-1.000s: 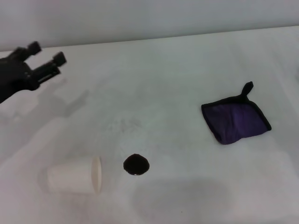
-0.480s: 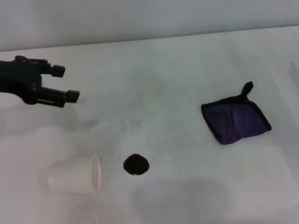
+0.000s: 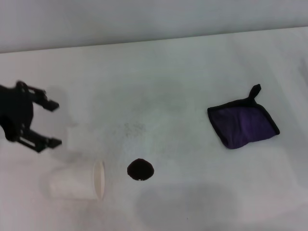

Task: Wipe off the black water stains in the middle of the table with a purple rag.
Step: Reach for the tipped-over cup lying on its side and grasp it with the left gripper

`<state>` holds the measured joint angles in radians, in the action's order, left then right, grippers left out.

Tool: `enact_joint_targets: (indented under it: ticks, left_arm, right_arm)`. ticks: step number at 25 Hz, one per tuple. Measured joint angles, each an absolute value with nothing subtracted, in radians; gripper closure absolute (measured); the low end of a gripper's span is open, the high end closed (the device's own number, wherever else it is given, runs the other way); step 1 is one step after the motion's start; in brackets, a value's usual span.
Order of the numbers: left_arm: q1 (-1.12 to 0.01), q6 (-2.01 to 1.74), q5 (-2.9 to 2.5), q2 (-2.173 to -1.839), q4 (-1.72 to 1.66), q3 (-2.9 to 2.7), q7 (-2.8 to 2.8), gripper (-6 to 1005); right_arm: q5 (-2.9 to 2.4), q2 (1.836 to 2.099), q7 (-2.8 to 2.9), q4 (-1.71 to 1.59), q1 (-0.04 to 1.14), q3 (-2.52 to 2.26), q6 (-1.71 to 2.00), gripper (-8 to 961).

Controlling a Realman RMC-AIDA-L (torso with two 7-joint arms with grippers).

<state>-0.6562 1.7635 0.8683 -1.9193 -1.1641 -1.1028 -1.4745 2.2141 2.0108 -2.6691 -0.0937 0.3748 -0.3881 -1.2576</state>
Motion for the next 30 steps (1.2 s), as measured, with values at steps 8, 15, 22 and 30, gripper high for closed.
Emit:
enact_joint_targets:
  ticks: [8, 15, 22, 30]
  left_arm:
    - [-0.621, 1.816, 0.831, -1.974, -1.161, -1.111, -1.613, 122]
    - [-0.611, 1.826, 0.801, -1.975, -1.125, -1.115, -1.653, 123]
    - [-0.608, 1.781, 0.731, -2.001, -1.069, -1.127, -1.695, 122]
    - [-0.598, 1.714, 0.716, -2.037, -1.014, -1.133, -1.732, 123]
  right_arm:
    - [2.27, 2.013, -2.627, -0.059, 0.385, -0.386, -1.29, 94]
    - [2.274, 2.013, -2.62, -0.024, 0.386, -0.373, -1.291, 94]
    - [2.267, 2.012, -2.618, 0.012, 0.391, -0.376, -1.319, 94]
    - [2.251, 2.013, -2.609, 0.045, 0.389, -0.388, -1.37, 94]
